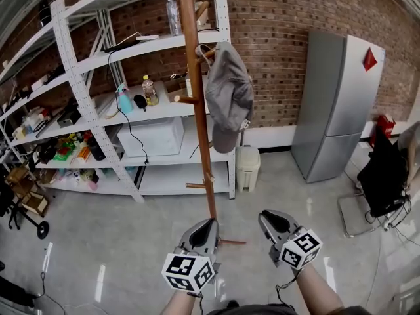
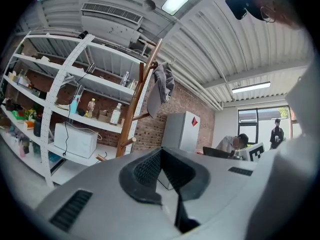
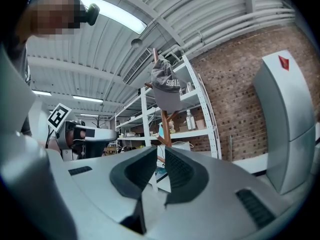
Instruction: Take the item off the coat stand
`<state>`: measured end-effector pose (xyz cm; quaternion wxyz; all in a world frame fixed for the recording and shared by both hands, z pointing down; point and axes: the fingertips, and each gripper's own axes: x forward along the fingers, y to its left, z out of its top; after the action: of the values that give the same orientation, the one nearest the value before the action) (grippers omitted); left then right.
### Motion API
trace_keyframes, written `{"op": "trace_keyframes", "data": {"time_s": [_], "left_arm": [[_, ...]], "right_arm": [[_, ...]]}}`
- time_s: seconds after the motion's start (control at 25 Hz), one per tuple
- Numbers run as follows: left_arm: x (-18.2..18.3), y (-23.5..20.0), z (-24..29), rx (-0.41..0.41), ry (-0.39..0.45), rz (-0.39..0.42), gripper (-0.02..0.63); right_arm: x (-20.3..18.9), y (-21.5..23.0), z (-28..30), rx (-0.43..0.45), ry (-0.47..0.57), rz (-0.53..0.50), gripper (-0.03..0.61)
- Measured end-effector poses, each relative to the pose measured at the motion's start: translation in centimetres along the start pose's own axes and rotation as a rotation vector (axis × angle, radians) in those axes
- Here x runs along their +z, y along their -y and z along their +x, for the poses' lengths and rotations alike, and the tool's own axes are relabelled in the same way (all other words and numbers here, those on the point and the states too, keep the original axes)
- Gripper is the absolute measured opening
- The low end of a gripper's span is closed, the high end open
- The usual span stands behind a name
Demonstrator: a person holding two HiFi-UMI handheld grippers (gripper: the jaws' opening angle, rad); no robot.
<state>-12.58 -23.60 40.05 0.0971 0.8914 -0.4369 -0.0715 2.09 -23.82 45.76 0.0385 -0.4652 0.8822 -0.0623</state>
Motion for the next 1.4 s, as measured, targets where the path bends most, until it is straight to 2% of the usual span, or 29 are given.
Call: {"op": "trace_keyframes", "data": {"time_s": [0.24,0.44,0.92,1.4], "left_arm": [[1.8,-1.4,1.1,0.016,0.063,0.024,0.008],[3.3,-1.9,2.1,0.035,0.098,0.037,0.008],[7.2,-1.4,5.1,0.105,0.154,0.059,0.008],[11.6,0.1,7.0,0.15,0.247,0.14,0.008]], "right_arm": [[0.8,1.6,1.1,-0.023,-0.006,0.005,0.052],[3.3,2.4,2.1,-0.004,0.025,0.009,0.052],[10.8,4.2,5.3,0.15,0.11,-0.027,0.052],[15.9,4.2,7.4,0.255,0.179,-0.057,0.057]]}}
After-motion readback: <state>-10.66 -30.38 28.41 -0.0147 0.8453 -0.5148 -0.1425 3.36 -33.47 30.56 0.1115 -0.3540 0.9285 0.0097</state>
